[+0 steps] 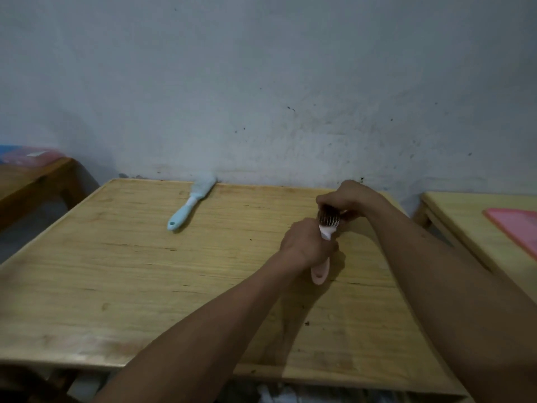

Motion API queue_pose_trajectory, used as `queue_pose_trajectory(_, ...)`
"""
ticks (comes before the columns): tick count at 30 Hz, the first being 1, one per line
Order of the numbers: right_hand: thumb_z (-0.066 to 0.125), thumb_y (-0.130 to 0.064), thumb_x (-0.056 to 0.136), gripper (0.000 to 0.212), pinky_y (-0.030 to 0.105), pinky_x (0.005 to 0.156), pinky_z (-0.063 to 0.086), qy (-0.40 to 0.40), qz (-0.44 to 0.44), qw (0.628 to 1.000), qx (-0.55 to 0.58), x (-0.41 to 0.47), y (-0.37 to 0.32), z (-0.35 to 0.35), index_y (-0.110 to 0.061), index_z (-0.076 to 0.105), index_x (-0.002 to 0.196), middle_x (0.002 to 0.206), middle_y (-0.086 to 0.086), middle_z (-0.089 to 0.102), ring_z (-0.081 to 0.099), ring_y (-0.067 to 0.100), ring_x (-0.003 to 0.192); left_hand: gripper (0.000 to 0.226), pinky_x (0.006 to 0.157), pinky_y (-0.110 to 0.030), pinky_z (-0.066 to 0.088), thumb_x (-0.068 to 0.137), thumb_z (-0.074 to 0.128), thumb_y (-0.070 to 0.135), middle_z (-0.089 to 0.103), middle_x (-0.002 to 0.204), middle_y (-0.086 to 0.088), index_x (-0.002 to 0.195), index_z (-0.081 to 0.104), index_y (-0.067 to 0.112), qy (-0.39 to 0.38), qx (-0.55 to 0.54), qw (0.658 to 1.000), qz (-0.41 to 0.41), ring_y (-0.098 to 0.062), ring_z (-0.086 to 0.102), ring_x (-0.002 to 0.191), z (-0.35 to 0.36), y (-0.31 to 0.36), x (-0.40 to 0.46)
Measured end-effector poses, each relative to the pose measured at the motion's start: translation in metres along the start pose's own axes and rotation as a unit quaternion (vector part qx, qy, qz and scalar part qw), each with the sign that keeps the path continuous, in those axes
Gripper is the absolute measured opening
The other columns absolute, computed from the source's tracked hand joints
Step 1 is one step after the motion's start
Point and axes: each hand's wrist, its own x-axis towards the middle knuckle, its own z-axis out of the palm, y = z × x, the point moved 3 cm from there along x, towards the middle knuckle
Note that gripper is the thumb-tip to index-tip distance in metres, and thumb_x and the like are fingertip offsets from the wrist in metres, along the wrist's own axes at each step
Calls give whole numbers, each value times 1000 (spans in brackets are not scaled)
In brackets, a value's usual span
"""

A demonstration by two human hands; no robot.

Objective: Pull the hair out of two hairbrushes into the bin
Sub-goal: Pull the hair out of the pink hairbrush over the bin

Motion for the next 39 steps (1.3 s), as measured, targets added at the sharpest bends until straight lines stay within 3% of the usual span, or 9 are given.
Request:
queue_pose_trajectory(6, 69, -25, 83, 25, 39, 77, 63, -33, -60, 996, 62, -19, -57, 10, -2, 63, 91, 94, 16, 70, 75, 31, 76, 32, 57, -30, 48, 83, 66, 25, 64, 81, -9, 104, 60, 2, 27, -180, 978, -99, -21, 64, 66, -40, -28, -17)
queue_pose_trajectory(9, 69, -24, 83, 24, 38, 73, 64, -52, -102, 991, 71, -40, -93, 25, -1, 63, 90, 91, 15, 69, 75, 30, 71, 27, 62, -33, 53, 87, 63, 26, 66, 79, -11, 101, 60, 3, 35, -247, 961, -122, -23, 64, 59, -63, -42, -35)
queue_pose_trajectory(14, 68, -21, 82, 21, 34, 61, 65, -91, -147, 982, 75, -77, -147, 64, 0, 64, 86, 87, 14, 69, 77, 31, 72, 45, 52, -31, 49, 87, 61, 45, 60, 82, -12, 109, 57, 6, 71, -347, 925, -138, -23, 59, 59, -103, -76, -73)
queue_pose_trajectory(16, 66, -19, 83, 19, 29, 53, 61, -106, -160, 978, 81, -92, -165, 81, -1, 64, 83, 83, 13, 68, 73, 28, 62, 51, 50, -29, 46, 88, 60, 49, 57, 78, -10, 112, 56, 5, 106, -358, 917, -141, -21, 56, 53, -119, -94, -89)
queue_pose_trajectory(21, 67, -19, 83, 21, 32, 66, 65, -161, -193, 964, 88, -125, -203, 125, 1, 68, 89, 90, 12, 72, 73, 28, 62, 52, 47, -27, 36, 94, 58, 46, 48, 74, -8, 114, 57, -1, 180, -355, 905, -149, -19, 46, 46, -147, -141, -132)
queue_pose_trajectory(24, 71, -30, 83, 37, 40, 79, 65, -200, -216, 954, 52, -142, -223, 154, 1, 70, 103, 102, 11, 72, 75, 28, 64, 55, 46, -26, 33, 95, 57, 45, 47, 71, -6, 118, 56, -4, 219, -357, 894, -157, -17, 43, 46, -162, -166, -169)
queue_pose_trajectory(26, 74, -44, 83, 52, 38, 70, 66, -226, -238, 944, 22, -155, -236, 172, -3, 67, 115, 111, 8, 67, 75, 25, 62, 53, 44, -25, 31, 94, 58, 45, 46, 71, -6, 118, 56, -2, 245, -359, 885, -169, -16, 42, 47, -171, -182, -197)
queue_pose_trajectory(29, 70, -57, 87, 63, 35, 62, 65, -272, -282, 920, 18, -180, -255, 201, -6, 61, 124, 116, 10, 63, 77, 25, 80, 46, 43, -25, 31, 94, 58, 47, 49, 69, -4, 112, 60, 4, 284, -337, 876, -194, -14, 41, 47, -185, -208, -243)
queue_pose_trajectory(39, 64, -40, 98, 39, 37, 68, 64, -370, -399, 839, -10, -271, -301, 302, -6, 64, 118, 104, 14, 69, 73, 27, 83, 50, 42, -25, 32, 91, 61, 51, 53, 63, -2, 106, 62, 3, 392, -271, 844, -247, -14, 46, 45, -202, -275, -371)
